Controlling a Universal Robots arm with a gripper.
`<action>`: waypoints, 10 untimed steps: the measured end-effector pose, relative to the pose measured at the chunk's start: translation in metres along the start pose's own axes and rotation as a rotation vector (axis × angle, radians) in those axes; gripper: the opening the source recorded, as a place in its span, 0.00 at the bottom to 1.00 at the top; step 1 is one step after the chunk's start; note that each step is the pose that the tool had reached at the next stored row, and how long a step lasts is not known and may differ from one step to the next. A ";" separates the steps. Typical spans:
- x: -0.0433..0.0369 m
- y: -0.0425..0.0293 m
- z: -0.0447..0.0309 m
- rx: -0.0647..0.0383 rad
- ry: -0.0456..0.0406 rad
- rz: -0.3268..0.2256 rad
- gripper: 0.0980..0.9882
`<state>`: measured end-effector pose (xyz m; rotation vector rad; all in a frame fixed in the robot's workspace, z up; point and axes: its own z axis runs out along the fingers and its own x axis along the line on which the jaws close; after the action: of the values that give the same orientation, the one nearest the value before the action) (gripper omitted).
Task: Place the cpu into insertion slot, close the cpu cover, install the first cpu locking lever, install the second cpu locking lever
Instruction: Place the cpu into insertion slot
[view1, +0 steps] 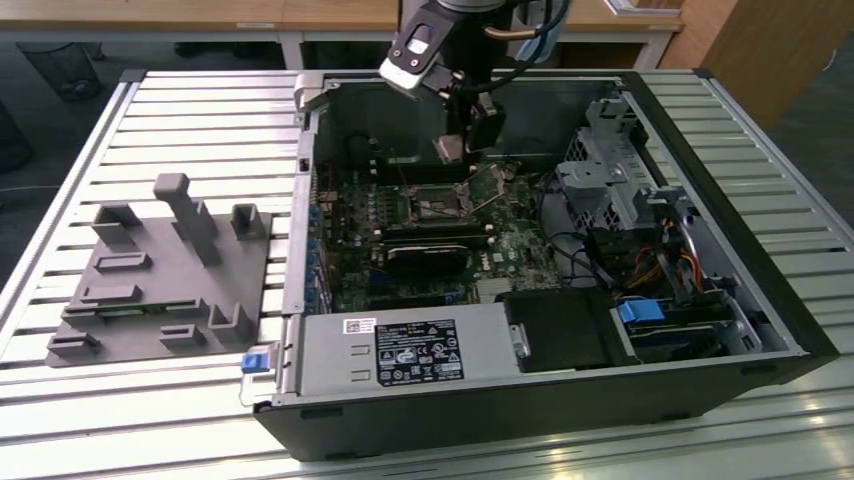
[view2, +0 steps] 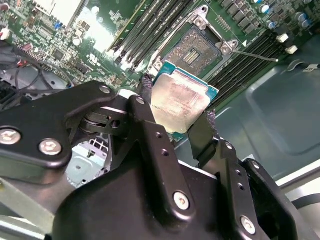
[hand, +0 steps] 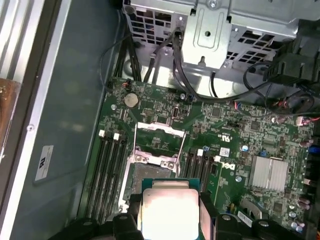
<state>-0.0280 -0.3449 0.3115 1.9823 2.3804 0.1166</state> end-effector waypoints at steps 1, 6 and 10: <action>0.0000 -0.0001 0.0016 0.002 0.0001 0.002 0.49; -0.0001 -0.0008 0.0076 0.004 0.0005 0.003 0.49; -0.0001 -0.0010 0.0098 0.004 0.0004 0.003 0.49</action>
<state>-0.0282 -0.3449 0.3017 1.9880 2.3798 0.1124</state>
